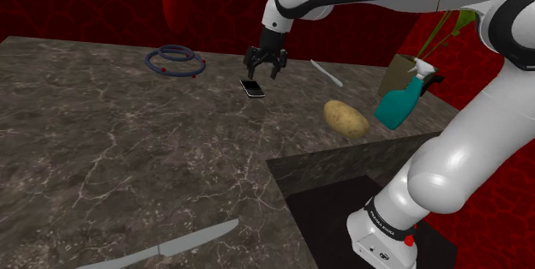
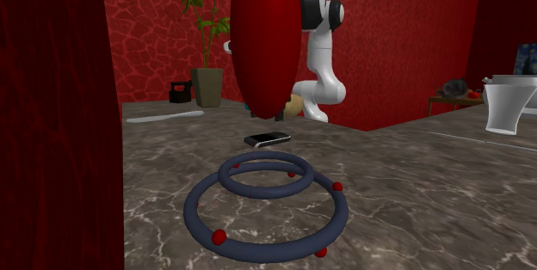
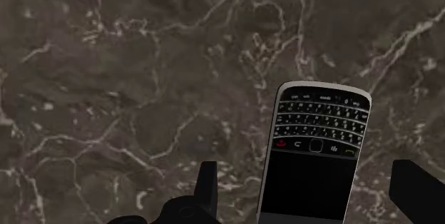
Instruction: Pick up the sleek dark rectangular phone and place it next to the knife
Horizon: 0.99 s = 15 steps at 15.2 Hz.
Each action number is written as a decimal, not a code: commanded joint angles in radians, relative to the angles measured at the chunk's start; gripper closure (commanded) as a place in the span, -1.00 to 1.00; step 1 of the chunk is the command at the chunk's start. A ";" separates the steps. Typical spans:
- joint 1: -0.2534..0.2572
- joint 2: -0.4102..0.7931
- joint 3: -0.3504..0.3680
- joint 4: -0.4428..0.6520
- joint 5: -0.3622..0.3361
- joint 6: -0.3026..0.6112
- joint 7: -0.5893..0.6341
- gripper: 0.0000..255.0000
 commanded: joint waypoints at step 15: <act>0.011 0.101 0.010 0.000 -0.007 0.116 0.021 -1.00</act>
